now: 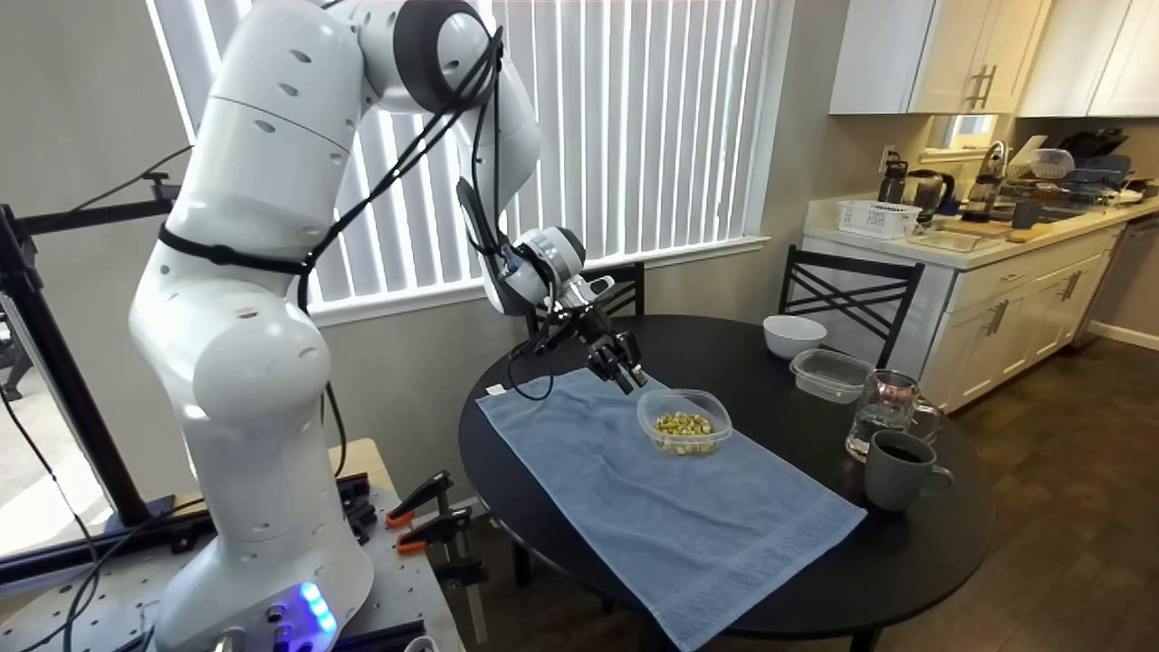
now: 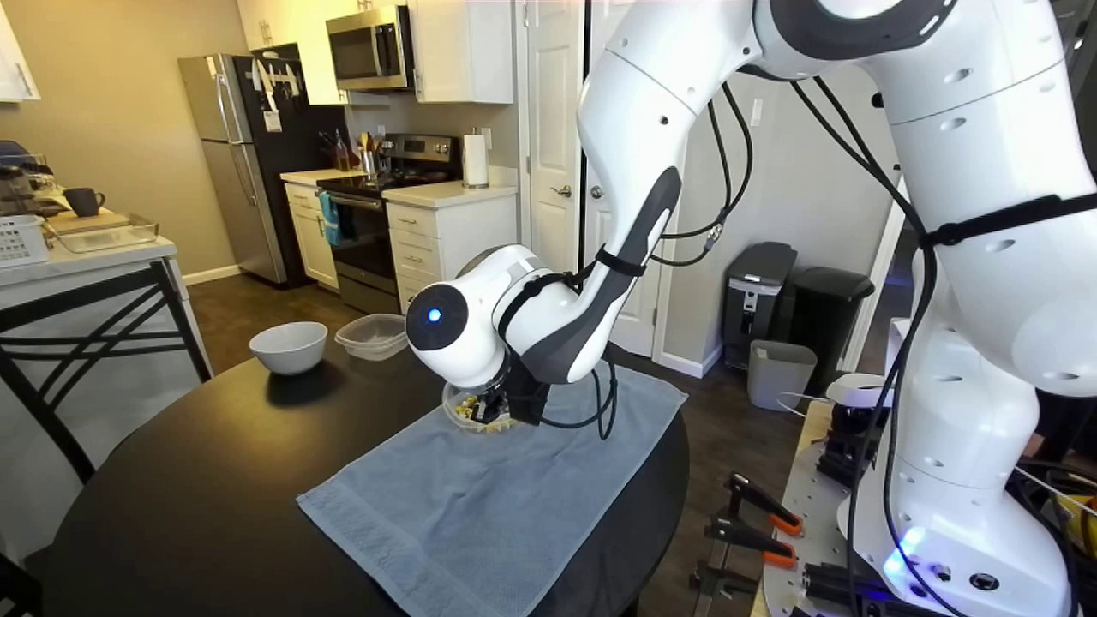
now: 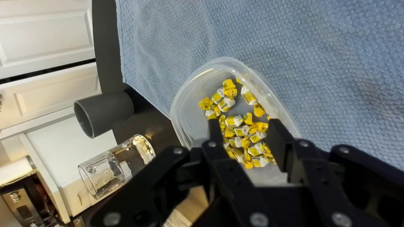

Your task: Pour out the contents of the bowl onto the towel

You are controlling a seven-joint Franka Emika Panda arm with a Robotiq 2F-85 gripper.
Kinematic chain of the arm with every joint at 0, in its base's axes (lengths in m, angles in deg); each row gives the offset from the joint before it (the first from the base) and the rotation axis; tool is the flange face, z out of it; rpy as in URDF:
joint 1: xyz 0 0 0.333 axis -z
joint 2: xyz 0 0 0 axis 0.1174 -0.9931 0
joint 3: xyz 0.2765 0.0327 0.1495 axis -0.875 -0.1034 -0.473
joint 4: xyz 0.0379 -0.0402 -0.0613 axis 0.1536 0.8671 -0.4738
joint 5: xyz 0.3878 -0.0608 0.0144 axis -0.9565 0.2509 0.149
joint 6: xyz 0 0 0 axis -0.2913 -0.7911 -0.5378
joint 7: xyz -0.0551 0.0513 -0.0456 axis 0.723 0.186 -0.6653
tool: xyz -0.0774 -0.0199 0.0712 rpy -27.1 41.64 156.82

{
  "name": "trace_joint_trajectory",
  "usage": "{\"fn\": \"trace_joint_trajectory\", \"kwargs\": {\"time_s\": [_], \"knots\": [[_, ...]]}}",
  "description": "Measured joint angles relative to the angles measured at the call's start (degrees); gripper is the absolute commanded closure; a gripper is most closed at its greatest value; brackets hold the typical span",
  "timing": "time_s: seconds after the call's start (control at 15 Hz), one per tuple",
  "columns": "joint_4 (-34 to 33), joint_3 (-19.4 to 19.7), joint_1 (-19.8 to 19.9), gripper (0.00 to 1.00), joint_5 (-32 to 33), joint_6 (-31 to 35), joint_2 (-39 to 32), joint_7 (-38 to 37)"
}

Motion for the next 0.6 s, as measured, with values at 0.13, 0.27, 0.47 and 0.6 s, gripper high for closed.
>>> {"fn": "trace_joint_trajectory", "kwargs": {"time_s": [0.13, 0.27, 0.47, 0.6], "knots": [[-0.02, -0.34, -0.30, 0.13, 1.04, 0.02, -0.11, 1.20], [-0.05, -0.59, -0.76, 0.01, 2.44, 0.02, -0.85, 2.13], [-0.25, -0.59, -1.11, 0.00, 4.39, 0.00, -2.91, 3.31], [-0.85, -0.40, -1.08, 0.00, 5.95, -0.07, -4.49, 3.77]]}}
